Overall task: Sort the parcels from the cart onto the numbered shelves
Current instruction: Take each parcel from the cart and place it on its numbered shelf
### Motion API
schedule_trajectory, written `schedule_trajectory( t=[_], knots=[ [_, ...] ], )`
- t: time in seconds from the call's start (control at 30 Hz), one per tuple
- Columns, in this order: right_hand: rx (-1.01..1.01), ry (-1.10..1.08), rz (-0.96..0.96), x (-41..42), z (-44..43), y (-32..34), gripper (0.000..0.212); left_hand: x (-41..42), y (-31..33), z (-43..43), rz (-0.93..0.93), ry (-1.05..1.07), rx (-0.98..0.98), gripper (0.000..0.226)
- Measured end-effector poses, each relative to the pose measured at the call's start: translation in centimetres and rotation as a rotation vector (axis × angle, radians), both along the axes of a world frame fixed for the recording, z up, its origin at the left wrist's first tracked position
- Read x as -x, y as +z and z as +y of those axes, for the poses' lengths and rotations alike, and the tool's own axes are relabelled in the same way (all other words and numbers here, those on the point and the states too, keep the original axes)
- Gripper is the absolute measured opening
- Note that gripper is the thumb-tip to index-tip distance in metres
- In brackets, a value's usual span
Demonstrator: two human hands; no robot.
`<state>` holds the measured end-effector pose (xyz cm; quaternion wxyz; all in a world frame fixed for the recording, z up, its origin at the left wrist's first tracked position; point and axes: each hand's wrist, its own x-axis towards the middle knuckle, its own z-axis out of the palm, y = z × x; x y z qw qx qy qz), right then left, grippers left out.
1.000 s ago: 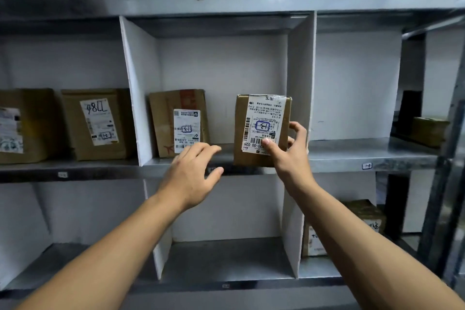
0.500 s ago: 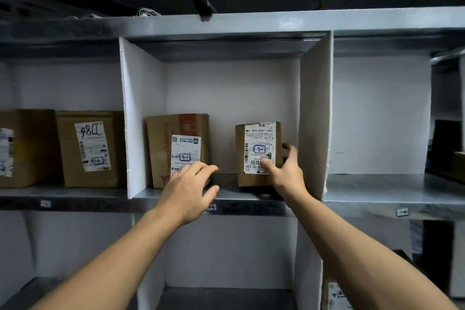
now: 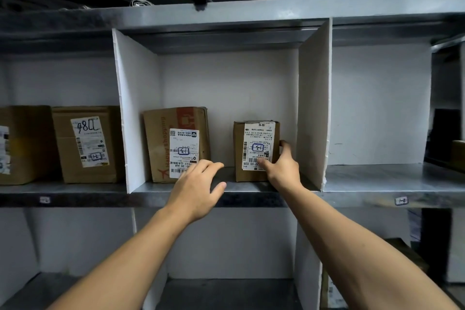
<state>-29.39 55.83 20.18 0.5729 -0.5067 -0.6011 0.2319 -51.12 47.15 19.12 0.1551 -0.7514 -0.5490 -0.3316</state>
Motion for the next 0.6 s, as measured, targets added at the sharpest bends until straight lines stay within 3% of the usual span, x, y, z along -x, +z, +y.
schedule_trajectory(
  t=[0.2, 0.33, 0.47, 0.6],
  knots=[
    [0.026, -0.074, -0.010, -0.1, -2.8, 0.4, 0.073, 1.7, -0.2, -2.3, -0.050, 0.006, 0.003, 0.045],
    [-0.060, -0.129, -0.145, -0.4, -6.9, -1.1, 0.057, 3.1, -0.8, -4.2, -0.120, 0.009, 0.022, 0.043],
    [-0.263, -0.167, -0.557, 0.1, -12.3, -3.9, 0.040, 3.3, -2.1, -6.9, -0.208, -0.019, 0.075, 0.048],
    [-0.277, -0.211, -0.863, -0.1, -17.8, -6.7, 0.037, 2.3, -4.7, -10.0, -0.198, -0.047, 0.163, 0.051]
  ],
)
